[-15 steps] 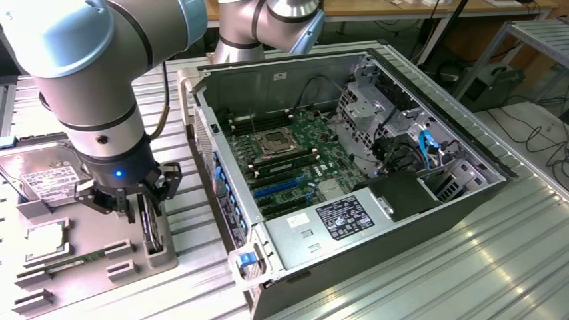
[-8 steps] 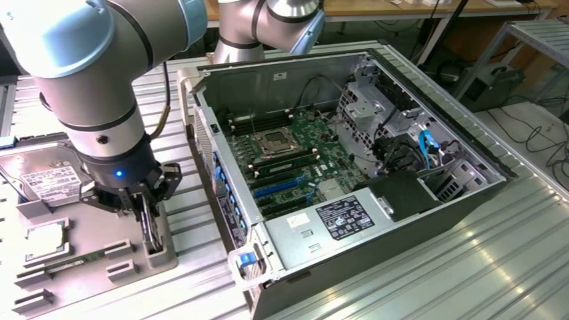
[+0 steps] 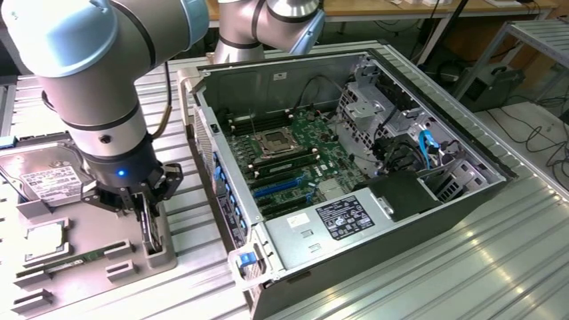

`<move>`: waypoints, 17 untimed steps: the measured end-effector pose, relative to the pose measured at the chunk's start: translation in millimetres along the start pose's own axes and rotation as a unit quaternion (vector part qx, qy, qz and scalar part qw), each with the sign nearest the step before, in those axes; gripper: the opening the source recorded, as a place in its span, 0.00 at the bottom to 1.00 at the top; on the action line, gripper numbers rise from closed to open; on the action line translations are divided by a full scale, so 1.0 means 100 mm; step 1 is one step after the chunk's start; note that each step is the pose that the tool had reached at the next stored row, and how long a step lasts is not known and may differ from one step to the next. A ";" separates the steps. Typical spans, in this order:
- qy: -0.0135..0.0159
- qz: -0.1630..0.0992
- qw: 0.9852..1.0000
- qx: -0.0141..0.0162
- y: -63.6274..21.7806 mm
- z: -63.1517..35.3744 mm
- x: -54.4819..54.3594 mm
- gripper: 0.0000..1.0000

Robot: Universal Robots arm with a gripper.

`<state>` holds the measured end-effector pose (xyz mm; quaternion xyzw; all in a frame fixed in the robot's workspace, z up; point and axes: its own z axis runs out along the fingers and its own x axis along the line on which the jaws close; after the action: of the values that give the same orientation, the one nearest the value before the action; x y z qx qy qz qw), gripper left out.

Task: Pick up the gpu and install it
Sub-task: 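Pick up the gpu and move the gpu toward the slot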

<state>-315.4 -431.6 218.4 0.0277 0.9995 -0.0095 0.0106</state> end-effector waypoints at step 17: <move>0.000 0.000 1.000 0.000 -0.001 -0.078 -0.01 0.28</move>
<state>-314.9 -431.6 226.3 0.0277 0.9995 -0.0094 0.0106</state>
